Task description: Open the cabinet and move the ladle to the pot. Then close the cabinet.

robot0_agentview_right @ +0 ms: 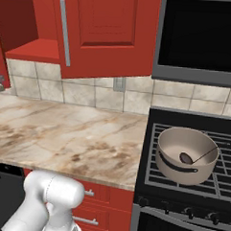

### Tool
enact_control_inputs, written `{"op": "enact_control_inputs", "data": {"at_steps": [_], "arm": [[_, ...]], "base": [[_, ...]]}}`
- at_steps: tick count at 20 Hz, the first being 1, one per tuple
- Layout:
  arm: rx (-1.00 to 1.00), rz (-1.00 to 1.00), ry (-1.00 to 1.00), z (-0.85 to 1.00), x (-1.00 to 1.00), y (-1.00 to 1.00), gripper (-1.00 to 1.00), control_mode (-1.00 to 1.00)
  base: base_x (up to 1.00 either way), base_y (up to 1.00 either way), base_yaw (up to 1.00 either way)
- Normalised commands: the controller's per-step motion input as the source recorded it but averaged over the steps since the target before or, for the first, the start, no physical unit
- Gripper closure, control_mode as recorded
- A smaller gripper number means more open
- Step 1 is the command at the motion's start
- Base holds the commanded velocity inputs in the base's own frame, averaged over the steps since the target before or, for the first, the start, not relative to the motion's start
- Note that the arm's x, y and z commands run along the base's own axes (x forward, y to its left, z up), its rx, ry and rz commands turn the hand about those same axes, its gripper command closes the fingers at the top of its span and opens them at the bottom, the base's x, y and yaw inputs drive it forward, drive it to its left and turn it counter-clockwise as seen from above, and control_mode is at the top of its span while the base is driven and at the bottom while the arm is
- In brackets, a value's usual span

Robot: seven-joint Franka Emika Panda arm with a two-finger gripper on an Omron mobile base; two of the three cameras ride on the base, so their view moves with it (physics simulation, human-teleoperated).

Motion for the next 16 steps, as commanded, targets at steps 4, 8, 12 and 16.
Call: {"op": "enact_control_inputs", "data": {"at_steps": [4,8,12,16], "arm": [[0.00,0.10,0.00,0.01,0.23,-0.36,-1.00,-1.00],[0.00,0.10,0.00,0.02,0.27,-0.25,-1.00,-1.00],[0.00,0.10,0.00,0.03,-0.02,-0.02,-1.00,-1.00],[0.00,0.07,-0.05,0.01,-0.16,0.09,-1.00,-1.00]], "base": [[0.00,0.00,0.00],[0.00,0.00,0.00],[0.00,0.00,0.00],[0.00,0.00,0.00]]}}
